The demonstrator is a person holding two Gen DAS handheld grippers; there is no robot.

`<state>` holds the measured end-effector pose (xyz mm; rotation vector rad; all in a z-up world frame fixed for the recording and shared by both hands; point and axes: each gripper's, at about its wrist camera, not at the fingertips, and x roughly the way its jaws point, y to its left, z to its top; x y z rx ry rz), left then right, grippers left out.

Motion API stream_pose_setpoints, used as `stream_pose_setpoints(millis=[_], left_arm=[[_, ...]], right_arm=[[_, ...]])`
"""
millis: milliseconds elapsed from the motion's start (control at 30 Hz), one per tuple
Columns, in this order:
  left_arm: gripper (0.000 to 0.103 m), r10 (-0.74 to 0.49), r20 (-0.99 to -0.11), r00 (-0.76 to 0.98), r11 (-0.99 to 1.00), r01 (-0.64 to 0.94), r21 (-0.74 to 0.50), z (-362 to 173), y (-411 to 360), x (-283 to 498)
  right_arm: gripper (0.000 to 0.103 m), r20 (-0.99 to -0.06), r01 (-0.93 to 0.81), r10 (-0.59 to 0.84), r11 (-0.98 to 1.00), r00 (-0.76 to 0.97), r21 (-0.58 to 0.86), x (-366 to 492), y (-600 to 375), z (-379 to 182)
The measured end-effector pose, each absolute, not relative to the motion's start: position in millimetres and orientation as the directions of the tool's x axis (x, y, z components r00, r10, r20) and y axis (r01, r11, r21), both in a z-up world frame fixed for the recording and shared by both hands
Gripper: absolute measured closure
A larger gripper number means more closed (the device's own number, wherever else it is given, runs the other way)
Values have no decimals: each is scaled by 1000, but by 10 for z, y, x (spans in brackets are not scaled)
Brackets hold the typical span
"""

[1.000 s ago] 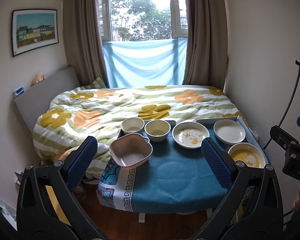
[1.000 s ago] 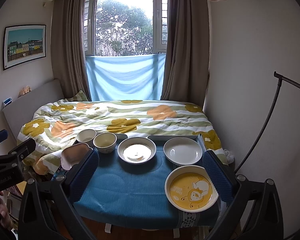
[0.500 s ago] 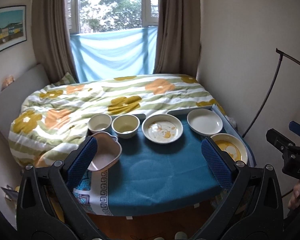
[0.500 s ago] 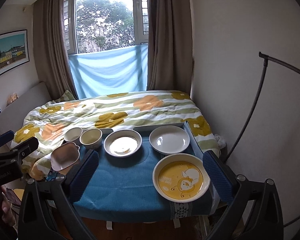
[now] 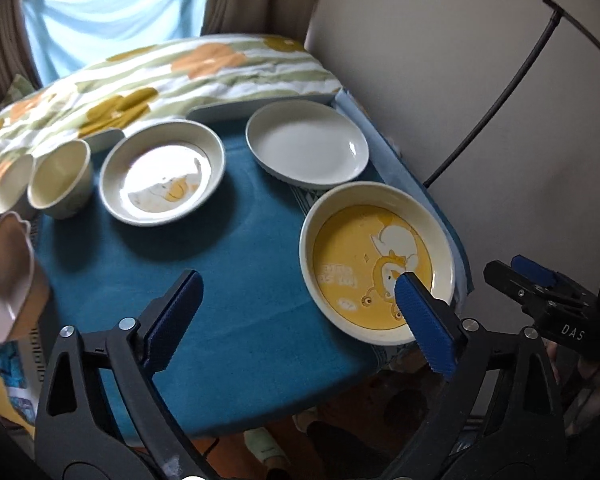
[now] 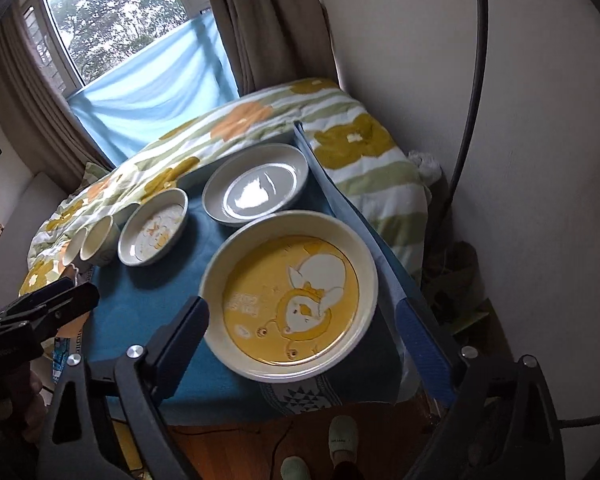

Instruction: Organize plates and bowls

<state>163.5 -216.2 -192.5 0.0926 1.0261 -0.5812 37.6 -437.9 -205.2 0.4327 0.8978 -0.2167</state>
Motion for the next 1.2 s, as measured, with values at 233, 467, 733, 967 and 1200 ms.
stream_pose_setpoints(millis=[233,467,733,967,1200], left_arm=[[31,-376,-893,247,848,480,-224,-2616,-2620,1906],[67,-349,-920,179,859,454,-237,-2924,-2744,2004],[92,-325,-932,157,872,430,-232,-3054,-2798,2058],[92,-318,-931,180,880,421,-219,-3065,-2826,2038],[92,-275,-929,247,901,404,-160,-2965,-2787,1976]], right_arm=[[47,-844,319,153,880,514,353,709,-4795,-2707],[71,-849,289,214,876,483,385,878,-4986,-2960],[88,-839,239,266,878,475,414,1036,-5111,-3050],[91,-842,209,265,893,470,398,1052,-5054,-3058],[91,-854,134,227,937,469,322,1036,-4932,-2999]])
